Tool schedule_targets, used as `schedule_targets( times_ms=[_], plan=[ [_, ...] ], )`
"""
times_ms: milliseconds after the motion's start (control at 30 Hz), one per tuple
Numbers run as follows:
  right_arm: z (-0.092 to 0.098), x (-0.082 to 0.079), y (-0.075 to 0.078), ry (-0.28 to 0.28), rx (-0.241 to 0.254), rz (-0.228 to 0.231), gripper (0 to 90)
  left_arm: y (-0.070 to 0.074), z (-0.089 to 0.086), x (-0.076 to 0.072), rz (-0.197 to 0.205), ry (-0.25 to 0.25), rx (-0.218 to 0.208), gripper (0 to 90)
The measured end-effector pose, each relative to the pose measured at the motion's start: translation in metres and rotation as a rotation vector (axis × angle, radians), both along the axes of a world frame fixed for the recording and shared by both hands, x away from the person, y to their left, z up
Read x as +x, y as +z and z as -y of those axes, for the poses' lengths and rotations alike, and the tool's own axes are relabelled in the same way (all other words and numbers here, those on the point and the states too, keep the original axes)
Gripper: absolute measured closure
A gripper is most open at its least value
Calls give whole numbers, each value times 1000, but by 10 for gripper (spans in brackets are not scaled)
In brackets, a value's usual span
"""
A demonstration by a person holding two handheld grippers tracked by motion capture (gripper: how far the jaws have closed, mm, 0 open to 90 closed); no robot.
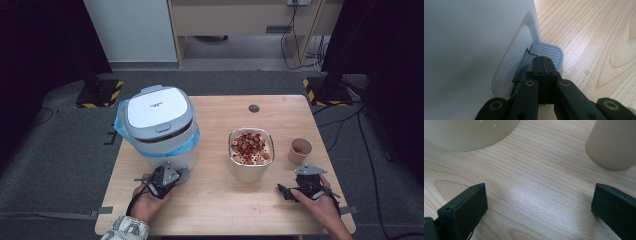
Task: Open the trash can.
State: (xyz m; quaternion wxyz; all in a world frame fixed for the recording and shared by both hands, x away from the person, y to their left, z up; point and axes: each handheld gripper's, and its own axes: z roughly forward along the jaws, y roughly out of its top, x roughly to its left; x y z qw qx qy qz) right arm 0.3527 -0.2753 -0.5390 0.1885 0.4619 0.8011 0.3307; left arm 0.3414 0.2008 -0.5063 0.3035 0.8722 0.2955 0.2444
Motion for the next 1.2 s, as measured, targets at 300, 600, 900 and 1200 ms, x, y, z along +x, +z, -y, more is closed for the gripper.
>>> schedule_targets(
  times_ms=[300, 600, 900, 1200],
  plan=[
    [0, 0, 0, -1, -1, 1, 7, -4, 1, 2, -18, -5, 17, 899],
    [-1, 1, 0, -11, 1, -2, 6, -6, 2, 4, -36, -5, 33, 899],
    [3, -1, 5, -13, -8, 22, 68, -6, 2, 4, -38, -6, 28, 899],
    [11, -2, 10, -73, -5, 53, 87, -6, 1, 4, -41, -4, 22, 899]
  ],
)
